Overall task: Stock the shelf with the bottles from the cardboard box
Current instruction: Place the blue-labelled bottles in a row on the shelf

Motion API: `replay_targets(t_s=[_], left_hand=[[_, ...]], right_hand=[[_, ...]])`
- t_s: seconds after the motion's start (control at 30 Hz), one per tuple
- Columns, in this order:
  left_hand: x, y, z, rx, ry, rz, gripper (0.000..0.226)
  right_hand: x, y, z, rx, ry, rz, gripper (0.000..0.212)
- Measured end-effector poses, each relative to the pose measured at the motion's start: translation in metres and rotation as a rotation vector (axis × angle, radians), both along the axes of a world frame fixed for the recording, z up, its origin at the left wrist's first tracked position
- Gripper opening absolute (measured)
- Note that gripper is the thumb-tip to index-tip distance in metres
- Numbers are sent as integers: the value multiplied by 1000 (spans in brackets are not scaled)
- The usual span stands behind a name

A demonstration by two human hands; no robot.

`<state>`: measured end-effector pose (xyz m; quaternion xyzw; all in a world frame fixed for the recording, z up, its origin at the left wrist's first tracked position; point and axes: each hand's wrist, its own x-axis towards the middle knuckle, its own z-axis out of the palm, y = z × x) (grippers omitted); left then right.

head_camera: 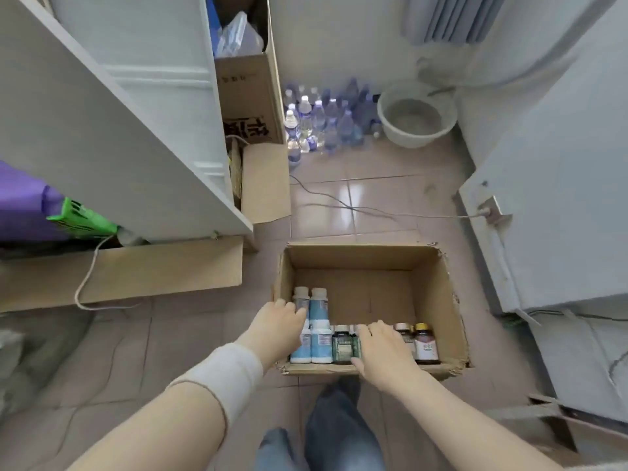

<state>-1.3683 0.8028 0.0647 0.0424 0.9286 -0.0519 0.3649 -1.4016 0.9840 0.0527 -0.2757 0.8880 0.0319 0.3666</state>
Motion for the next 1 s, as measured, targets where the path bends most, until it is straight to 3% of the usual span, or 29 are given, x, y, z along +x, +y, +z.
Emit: replay_targets(t_s=[0.27, 0.5, 0.73, 1.0], left_hand=[[-33, -2, -119, 59, -144, 28, 42], [-66, -13, -191, 1, -331, -84, 61], [-74, -21, -210, 130, -491, -33, 61], [-75, -25, -188, 285, -495, 230, 71]], right_hand=[[-35, -31, -129, -38, -192, -35, 70], [-49, -49, -193, -38, -338, -42, 74], [-56, -61, -211, -74, -486, -103, 76], [-50, -45, -206, -270, -550, -422, 71]])
